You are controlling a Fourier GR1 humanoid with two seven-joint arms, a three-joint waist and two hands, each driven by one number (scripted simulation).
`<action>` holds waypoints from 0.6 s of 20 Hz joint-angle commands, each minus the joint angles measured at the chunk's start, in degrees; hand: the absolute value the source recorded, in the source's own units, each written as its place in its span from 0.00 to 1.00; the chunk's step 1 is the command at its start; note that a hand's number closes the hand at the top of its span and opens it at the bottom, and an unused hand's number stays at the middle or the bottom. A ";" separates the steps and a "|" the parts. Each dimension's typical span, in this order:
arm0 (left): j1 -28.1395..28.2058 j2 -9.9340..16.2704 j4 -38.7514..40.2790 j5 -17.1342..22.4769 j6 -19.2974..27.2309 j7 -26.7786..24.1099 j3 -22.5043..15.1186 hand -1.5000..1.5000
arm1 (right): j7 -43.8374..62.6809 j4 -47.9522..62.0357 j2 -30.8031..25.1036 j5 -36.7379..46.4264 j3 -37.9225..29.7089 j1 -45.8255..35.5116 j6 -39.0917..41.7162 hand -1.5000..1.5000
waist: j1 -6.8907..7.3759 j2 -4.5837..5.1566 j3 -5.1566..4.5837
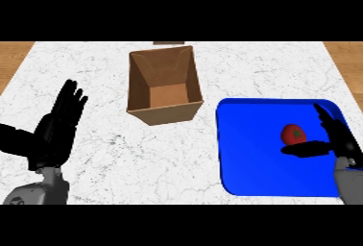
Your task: Pick the tomato from the tray and place it in the cardboard box
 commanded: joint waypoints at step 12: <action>0.21 -0.64 -2.84 -1.00 -0.12 2.39 -0.35 0.50 | -6.24 10.09 1.40 3.06 -0.59 -3.61 -3.49 0.00 | 0.09 0.01 0.01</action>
